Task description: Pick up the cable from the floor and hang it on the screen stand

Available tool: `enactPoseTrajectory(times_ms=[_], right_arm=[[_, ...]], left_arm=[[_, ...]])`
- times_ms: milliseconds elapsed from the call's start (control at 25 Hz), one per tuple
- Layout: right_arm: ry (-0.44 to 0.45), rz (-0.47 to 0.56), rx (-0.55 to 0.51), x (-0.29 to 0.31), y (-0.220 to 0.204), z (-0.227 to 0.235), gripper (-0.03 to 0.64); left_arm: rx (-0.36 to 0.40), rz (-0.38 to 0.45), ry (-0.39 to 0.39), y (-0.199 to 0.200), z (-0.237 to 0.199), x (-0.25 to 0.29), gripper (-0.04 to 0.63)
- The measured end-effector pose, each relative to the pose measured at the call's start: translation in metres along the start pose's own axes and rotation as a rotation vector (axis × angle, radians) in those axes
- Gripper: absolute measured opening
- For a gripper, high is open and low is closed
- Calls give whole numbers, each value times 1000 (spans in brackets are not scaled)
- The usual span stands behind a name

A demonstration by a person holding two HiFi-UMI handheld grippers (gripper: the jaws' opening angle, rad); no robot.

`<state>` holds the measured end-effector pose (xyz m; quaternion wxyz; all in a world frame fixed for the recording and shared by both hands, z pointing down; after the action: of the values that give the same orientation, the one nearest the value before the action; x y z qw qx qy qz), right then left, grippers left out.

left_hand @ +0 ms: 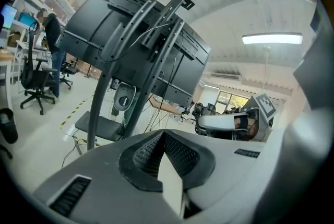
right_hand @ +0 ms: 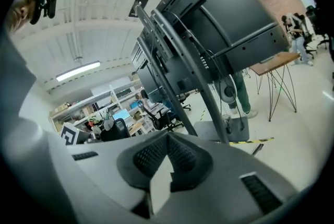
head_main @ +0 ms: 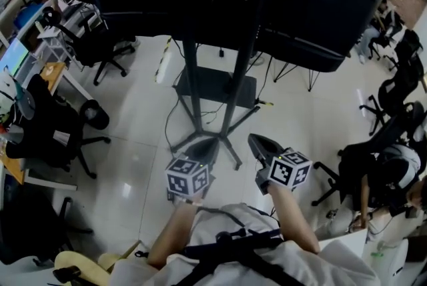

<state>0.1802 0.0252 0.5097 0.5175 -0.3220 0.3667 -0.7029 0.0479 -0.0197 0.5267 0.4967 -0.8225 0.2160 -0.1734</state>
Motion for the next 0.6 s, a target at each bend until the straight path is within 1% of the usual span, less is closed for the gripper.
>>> enactPoseTrajectory(times_ms=[240, 600], right_arm=[[-16, -6, 26, -18, -5, 13, 8], [-11, -15, 25, -32, -7, 18, 8]], left_arm=[[10, -3, 14, -7, 18, 1, 0], [2, -11, 25, -17, 31, -1, 0]])
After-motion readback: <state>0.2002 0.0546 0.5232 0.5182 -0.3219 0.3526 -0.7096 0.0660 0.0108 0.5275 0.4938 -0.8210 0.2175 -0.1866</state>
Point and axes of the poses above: the fingertips, and each gripper's own axes: x forward along the fingers, z to its right, y out of its top, the point moved 3 cm from there along -x, backward along the fingers, and after that the axes turned 14 degrees about z, right-handed, at the moved point
